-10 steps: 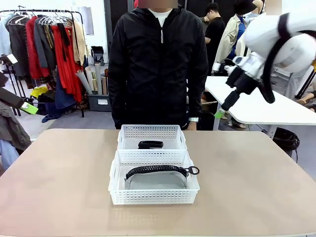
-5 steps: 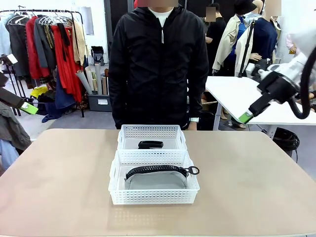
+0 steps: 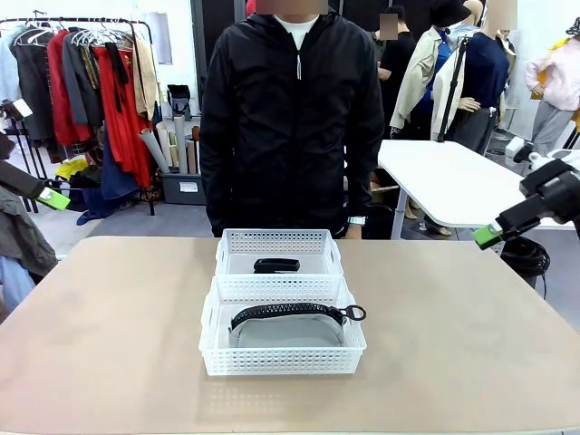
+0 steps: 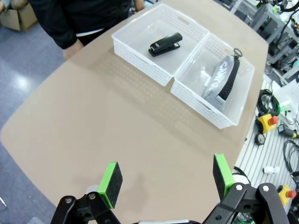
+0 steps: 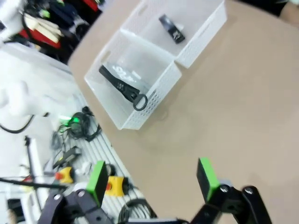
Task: Distribute items into two baskets.
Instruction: Place the picked Stapler into the Organizing basket as instructed by the person.
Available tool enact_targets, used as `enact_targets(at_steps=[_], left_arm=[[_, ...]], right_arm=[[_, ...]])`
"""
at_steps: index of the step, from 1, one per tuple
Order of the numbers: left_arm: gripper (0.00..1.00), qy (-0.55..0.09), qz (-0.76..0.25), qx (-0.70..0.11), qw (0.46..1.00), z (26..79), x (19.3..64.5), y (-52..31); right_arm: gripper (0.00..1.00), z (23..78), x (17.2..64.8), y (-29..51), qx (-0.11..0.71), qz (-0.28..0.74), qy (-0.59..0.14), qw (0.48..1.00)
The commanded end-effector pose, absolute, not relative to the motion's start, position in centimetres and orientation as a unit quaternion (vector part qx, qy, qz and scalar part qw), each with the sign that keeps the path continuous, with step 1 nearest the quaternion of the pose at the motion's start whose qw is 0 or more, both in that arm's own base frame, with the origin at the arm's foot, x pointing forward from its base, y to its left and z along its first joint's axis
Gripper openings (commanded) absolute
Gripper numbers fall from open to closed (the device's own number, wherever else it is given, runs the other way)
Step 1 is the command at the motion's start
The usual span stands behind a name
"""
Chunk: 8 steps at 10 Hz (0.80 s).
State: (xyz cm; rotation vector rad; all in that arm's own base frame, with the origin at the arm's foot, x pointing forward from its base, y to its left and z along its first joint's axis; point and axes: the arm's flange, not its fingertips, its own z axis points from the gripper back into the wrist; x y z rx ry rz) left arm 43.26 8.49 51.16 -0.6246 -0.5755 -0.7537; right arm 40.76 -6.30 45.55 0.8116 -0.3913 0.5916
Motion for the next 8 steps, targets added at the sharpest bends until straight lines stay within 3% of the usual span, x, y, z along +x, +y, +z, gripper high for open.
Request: enact_targets(at_steps=[1, 8], left_arm=[[1.0, -0.275, -0.358, -0.296, 0.842, 51.3, 43.1, 8.4], [1.0, -0.275, -0.358, -0.296, 0.842, 51.3, 43.1, 8.4]], right_arm=[[1.0, 45.1, 39.9, -6.7, 0.398, 0.286, -0.241, 0.838], [1.0, 47.3, 39.0, -7.5, 0.371, 0.289, -0.293, 0.832]])
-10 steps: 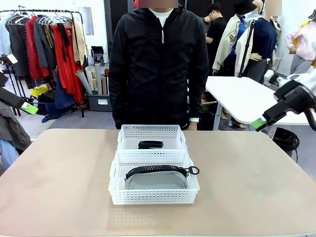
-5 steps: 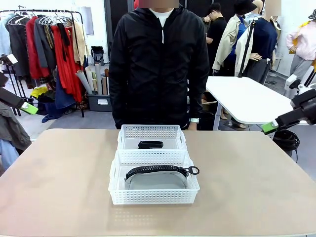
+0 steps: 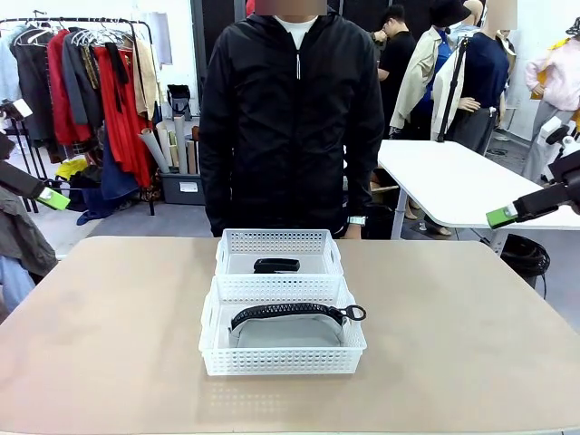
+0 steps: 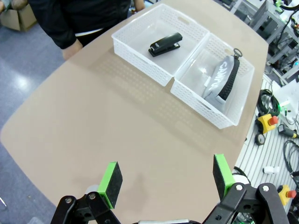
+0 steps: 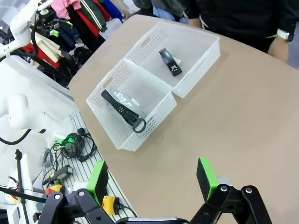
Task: Distribute items into two baskets.
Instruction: Place the picked Stapler into the Organizing basket as instructed by the person.
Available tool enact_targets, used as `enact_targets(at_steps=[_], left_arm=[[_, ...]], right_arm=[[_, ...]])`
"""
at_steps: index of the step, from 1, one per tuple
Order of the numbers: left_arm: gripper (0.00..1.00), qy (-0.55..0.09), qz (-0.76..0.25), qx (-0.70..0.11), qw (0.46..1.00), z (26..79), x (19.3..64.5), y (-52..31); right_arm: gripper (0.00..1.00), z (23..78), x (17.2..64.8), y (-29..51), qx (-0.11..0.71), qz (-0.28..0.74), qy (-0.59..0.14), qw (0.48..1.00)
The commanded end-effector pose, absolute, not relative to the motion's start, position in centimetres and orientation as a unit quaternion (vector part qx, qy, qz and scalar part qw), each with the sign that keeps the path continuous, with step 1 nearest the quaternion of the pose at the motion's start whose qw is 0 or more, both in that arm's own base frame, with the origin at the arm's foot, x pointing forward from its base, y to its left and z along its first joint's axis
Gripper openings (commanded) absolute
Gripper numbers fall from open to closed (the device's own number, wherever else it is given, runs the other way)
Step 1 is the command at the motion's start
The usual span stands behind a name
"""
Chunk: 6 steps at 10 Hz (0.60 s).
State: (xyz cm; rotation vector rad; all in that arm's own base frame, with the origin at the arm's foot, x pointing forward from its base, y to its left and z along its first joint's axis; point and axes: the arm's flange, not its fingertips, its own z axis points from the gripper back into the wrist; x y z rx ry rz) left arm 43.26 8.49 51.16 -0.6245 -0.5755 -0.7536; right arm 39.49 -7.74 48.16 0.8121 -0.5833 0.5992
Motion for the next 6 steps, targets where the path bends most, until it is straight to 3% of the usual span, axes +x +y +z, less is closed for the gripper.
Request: enact_targets(at_steps=[1, 6], left_arm=[[1.0, -0.275, -0.358, -0.296, 0.842, 51.3, 43.13, 8.42], [1.0, -0.275, -0.358, -0.296, 0.842, 51.3, 43.13, 8.42]], right_arm=[[1.0, 47.32, 38.97, -7.61, 0.368, 0.292, -0.298, 0.831], [1.0, 48.07, 39.53, -7.88, 0.377, 0.286, -0.281, 0.835]])
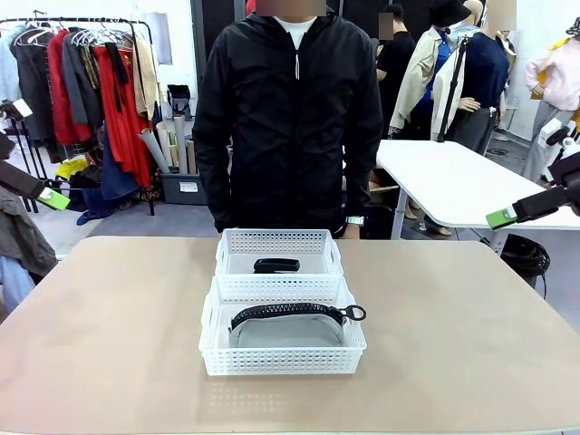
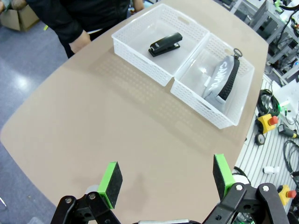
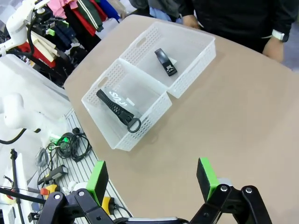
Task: Distribute items into two baskets.
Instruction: Place the picked Stapler into the Organizing basket as instructed by the person.
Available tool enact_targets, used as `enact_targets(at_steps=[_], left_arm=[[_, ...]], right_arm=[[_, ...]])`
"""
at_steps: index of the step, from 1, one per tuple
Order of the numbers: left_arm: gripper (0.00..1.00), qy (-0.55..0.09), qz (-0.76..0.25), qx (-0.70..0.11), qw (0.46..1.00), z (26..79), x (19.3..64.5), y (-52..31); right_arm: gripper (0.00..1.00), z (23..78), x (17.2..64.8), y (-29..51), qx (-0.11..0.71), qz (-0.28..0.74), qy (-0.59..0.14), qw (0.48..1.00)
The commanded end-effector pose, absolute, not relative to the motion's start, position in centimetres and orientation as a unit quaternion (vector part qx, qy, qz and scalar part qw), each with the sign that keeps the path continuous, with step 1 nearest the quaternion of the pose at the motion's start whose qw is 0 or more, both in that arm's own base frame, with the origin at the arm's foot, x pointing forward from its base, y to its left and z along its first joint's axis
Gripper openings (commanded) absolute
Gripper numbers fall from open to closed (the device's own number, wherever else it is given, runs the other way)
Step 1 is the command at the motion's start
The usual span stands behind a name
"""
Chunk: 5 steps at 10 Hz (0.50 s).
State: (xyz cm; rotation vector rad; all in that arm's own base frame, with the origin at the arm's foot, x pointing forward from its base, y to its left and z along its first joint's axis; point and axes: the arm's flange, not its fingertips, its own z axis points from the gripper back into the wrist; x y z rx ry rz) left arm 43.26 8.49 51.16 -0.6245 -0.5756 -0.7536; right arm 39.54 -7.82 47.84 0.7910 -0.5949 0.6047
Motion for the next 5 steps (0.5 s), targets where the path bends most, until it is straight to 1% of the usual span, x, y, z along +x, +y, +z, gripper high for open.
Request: enact_targets(at_steps=[1, 5], left_arm=[[1.0, -0.275, -0.358, -0.296, 0.842, 51.3, 43.13, 8.42], [1.0, -0.275, -0.358, -0.296, 0.842, 51.3, 43.13, 8.42]], right_arm=[[1.0, 48.07, 39.53, -7.88, 0.377, 0.286, -0.281, 0.835], [1.0, 48.07, 39.53, -7.88, 0.377, 0.286, -0.281, 0.835]])
